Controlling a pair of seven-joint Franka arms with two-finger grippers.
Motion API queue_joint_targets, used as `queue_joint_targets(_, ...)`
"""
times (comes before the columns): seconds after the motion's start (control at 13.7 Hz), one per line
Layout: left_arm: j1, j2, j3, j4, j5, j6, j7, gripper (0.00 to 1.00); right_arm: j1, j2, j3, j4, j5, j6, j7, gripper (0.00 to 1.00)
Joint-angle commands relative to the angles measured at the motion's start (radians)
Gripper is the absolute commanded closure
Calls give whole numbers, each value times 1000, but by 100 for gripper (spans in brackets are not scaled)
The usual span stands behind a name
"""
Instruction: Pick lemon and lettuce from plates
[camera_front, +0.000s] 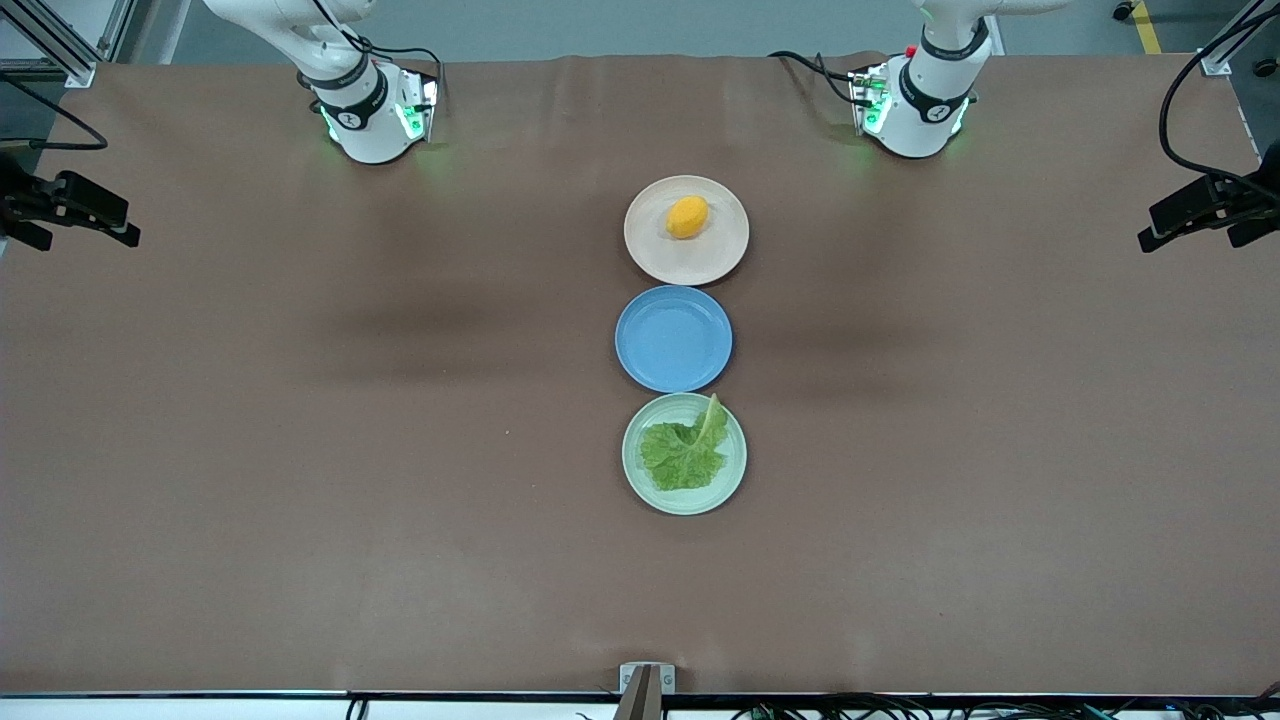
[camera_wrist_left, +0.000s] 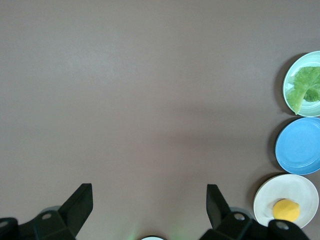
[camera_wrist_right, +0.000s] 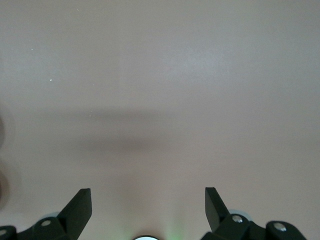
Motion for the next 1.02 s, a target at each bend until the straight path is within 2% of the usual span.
queue_joint_targets(0.0, -8, -10, 6, -7, -10, 11, 9, 0, -9, -27, 8, -32, 44, 24, 5, 0)
queue_joint_targets(0.15, -8, -10, 6, -7, -10, 15, 9, 0, -9, -27, 6, -32, 63, 23, 2, 0)
queue_joint_targets(0.51, -10, -6, 6, 4, -18, 20, -5, 0, -7, -24, 8, -30, 24, 23, -7, 0)
queue_joint_targets(0.8, -45, 54, 1, 16, -87, 19, -17, 0, -6, -24, 9, -29, 9, 24, -5, 0)
queue_joint_targets(0.95, -81, 92, -4, 18, -102, 19, -82, 0, -6, -24, 9, -25, 9, 21, -4, 0)
